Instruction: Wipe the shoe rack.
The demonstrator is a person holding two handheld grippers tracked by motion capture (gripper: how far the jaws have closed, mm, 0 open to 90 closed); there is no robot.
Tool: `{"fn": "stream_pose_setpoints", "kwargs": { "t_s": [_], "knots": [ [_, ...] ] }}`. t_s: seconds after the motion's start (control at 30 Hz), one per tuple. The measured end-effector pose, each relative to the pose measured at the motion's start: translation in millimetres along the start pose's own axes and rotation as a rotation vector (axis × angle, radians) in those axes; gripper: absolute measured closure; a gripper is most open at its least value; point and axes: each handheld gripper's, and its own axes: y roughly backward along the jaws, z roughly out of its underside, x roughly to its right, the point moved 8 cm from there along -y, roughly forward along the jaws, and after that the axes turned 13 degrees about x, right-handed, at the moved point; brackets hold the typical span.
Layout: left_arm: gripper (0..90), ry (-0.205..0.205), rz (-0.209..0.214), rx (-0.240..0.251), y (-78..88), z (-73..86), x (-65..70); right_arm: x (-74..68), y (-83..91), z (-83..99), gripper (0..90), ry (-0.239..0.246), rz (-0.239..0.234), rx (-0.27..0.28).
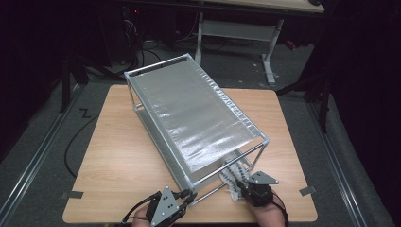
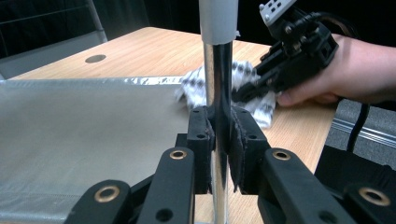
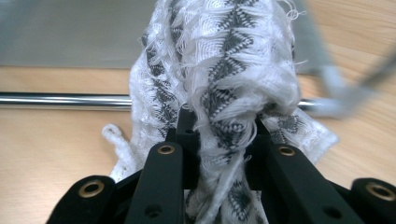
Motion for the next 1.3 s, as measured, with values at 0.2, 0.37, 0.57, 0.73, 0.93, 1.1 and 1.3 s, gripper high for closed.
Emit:
{"fn": "stream_pose_setpoints", "kwargs": {
  "t_s": [0.2, 0.37, 0.57, 0.73, 0.93, 1.1, 1.3],
  "knots": [
    [79.1, -0.005, -0.003, -0.001, 1.7, 0.3, -0.9, 29.2, 4.0, 3.6, 75.2, -0.04, 0.085, 0.004],
    [79.0, -0.009, -0.004, -0.001, 1.9, 0.4, -0.7, 33.6, 4.3, 5.1, 75.0, -0.052, 0.091, 0.007],
    [79.0, -0.006, -0.006, -0.003, 1.9, 0.3, -0.7, 31.6, 4.0, 5.3, 74.4, -0.044, 0.084, 0.005],
    [79.2, 0.0, -0.004, -0.002, 1.9, 0.5, -1.0, 25.2, 4.1, 5.2, 74.2, -0.033, 0.053, 0.004],
    [79.2, 0.003, -0.002, 0.0, 1.8, 0.6, -1.0, 11.1, 2.4, 3.5, 74.2, 0.003, 0.011, 0.003],
    [79.2, 0.009, 0.0, -0.001, 1.6, 0.9, -1.2, -11.3, 1.2, 1.9, 74.2, 0.026, -0.04, -0.005],
    [79.3, 0.012, 0.001, -0.003, 1.4, 0.8, -1.2, -52.0, 0.1, -0.3, 74.2, 0.083, -0.133, -0.005]
  ]
}}
